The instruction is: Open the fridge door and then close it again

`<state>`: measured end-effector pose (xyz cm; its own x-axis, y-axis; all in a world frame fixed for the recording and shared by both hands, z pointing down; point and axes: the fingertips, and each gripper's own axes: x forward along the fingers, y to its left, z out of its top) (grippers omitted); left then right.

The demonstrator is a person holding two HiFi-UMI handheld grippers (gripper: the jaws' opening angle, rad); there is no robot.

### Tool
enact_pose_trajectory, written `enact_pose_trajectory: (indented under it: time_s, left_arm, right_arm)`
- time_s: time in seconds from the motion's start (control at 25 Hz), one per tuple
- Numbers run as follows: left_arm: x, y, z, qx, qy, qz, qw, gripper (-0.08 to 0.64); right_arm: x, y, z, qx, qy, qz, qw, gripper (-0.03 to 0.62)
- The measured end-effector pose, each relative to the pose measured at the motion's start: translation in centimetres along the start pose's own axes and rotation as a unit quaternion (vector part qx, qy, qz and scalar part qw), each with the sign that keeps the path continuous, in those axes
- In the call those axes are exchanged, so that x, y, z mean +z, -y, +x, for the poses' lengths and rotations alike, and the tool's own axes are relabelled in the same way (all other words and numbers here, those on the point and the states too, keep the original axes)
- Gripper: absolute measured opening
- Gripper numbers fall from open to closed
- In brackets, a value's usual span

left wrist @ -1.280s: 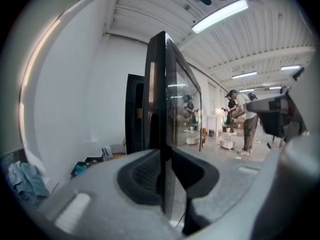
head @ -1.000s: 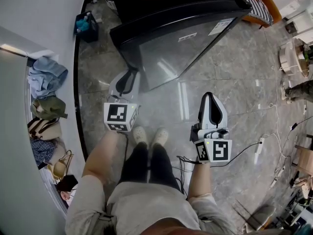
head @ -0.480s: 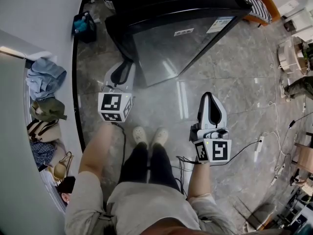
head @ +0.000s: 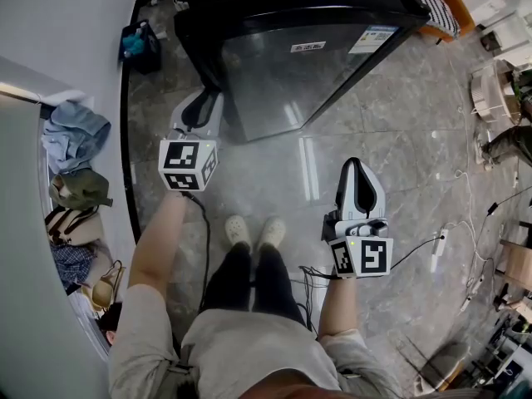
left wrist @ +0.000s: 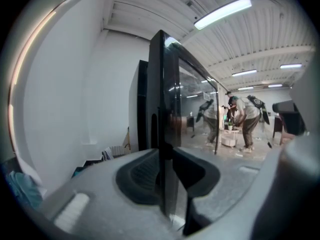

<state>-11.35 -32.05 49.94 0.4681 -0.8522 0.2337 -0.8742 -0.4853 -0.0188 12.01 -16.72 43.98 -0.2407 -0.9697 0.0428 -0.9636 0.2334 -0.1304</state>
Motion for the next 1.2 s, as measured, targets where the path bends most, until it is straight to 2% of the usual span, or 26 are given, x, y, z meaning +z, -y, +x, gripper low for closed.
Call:
enact_pose_trajectory:
  time_s: [0.84, 1.2]
  left_arm:
    - [0.9, -3.9, 4.8, 0.002, -0.005, 0.002, 1.0000, 0.089]
    - [1.0, -4.0, 5.2, -0.002, -0.001, 0.005, 1.0000, 0.089]
  right_arm:
    - [-1.0, -0.2, 2.4, -0.007, -0.012, -0.001, 1.000, 0.002]
    - [-0.9, -0.1, 2.9, -0.008, -0.013, -0.001, 1.000, 0.002]
